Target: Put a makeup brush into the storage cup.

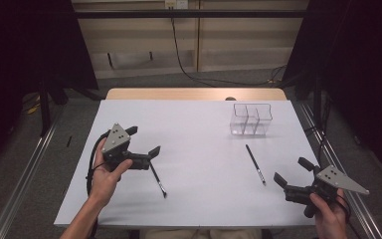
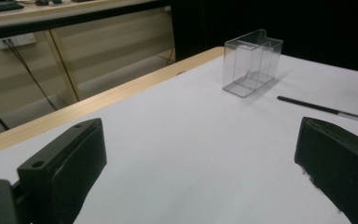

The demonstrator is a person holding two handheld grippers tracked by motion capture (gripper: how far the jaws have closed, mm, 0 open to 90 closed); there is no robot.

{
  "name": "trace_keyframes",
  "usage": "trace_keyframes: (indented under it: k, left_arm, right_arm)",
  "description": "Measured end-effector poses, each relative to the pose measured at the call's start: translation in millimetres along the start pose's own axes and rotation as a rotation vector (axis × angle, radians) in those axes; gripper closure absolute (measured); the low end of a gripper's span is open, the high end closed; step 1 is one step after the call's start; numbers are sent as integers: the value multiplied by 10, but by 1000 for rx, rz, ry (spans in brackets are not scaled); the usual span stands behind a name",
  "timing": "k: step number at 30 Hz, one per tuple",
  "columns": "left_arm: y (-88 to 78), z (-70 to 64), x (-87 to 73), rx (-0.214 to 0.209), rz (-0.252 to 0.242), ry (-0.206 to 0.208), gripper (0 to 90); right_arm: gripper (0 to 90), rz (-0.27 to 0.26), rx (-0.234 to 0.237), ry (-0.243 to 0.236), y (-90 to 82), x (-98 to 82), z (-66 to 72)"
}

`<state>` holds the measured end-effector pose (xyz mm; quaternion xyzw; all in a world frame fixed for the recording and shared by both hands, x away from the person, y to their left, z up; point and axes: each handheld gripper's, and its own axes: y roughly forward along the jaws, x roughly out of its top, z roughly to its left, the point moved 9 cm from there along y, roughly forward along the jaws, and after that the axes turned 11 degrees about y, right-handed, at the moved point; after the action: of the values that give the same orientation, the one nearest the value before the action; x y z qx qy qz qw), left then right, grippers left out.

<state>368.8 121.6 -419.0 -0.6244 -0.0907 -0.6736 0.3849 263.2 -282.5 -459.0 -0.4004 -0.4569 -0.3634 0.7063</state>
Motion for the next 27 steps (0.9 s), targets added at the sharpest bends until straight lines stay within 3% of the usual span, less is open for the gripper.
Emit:
trace_keyframes:
  k: [13, 16, 18, 19, 27]
  left_arm:
    - [51, -62, -233, -109, 232, 25, 26]
    - [49, -50, -274, -110, 278, 52, 29]
    - [51, -67, -326, -119, 325, 55, 33]
    - [43, -95, -378, -143, 372, 64, 38]
    - [33, -166, -508, -168, 467, 106, 46]
  right_arm:
    - [0, 5, 4, -2, 6, -7, 2]
    - [0, 12, 8, 5, 8, -16, 9]
    - [0, 16, 10, 3, 10, -21, 11]
    - [0, 22, 13, -7, 12, -28, 6]
    - [0, 23, 9, 4, 12, -30, 5]
